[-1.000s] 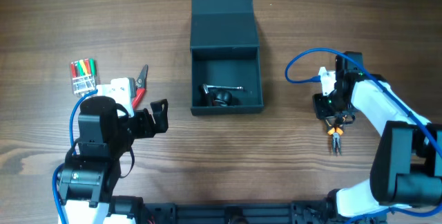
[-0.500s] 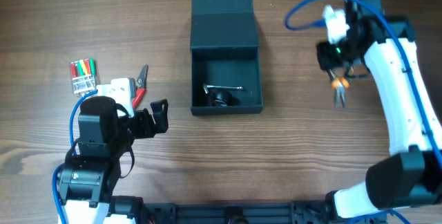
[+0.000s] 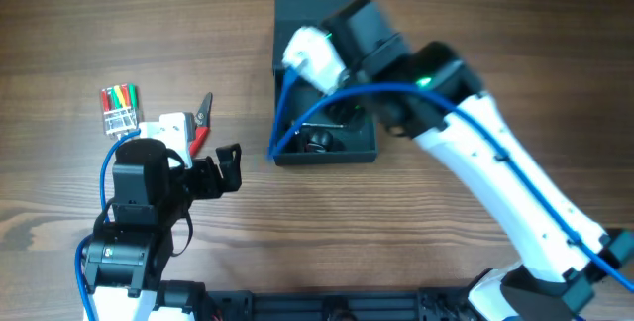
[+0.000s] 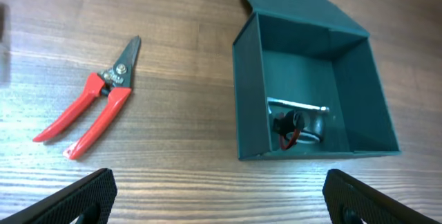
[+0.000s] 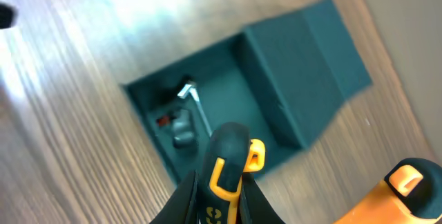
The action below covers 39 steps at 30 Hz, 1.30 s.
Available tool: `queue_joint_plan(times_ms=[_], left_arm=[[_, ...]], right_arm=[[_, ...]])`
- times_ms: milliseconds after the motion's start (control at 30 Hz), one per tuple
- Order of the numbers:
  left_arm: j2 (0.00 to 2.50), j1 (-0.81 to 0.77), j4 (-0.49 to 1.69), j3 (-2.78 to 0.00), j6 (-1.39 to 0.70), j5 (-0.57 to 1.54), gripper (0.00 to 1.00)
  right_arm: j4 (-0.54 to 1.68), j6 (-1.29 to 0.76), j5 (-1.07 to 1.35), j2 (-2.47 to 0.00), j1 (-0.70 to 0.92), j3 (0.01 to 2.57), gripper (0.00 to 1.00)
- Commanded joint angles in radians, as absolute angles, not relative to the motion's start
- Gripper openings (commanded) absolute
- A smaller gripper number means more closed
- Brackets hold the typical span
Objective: Pack container
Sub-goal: 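Carry the pliers into the box and release them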
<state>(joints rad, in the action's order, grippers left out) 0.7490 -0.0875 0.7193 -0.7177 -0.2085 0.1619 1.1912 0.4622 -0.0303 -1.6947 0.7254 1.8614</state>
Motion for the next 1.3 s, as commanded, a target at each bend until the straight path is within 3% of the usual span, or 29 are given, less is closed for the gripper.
queue_joint_plan(times_ms=[0,300,800,900,1067,1167,1200,1267], left_arm=[[0.745,-0.082,0.734,-0.74,-0.218,0.165,1.0],[0.745,-0.082,0.735,-0.74,-0.218,0.168,1.0],[0.745,-0.082,0.735,-0.74,-0.218,0.168,1.0],[0.745,-0.082,0.735,-0.74,-0.218,0.168,1.0],[0.746,-0.082,0.735,-0.74,-0.218,0.168,1.0],[0.745,-0.082,0.735,-0.74,-0.218,0.168,1.0],[0.746,-0.082,0.735,-0.741,-0.218,0.168,1.0],[0.745,-0.082,0.735,-0.74,-0.218,0.168,1.0]], right_arm=[[1.186,0.525,-0.065,-1.789,0.733,1.838,0.04],[1.12,0.58,-0.041,-2.032,0.725,1.822,0.04],[1.029,0.575,0.045,-2.071,0.672,1.818,0.06],[1.029,0.575,0.051,-2.072,0.668,1.813,0.14],[1.029,0.575,0.052,-2.072,0.668,1.806,0.18],[1.029,0.574,0.054,-2.072,0.668,1.806,0.28],[1.029,0.574,0.054,-2.072,0.668,1.806,0.34],[1.03,0.572,0.054,-2.072,0.668,1.806,0.57]])
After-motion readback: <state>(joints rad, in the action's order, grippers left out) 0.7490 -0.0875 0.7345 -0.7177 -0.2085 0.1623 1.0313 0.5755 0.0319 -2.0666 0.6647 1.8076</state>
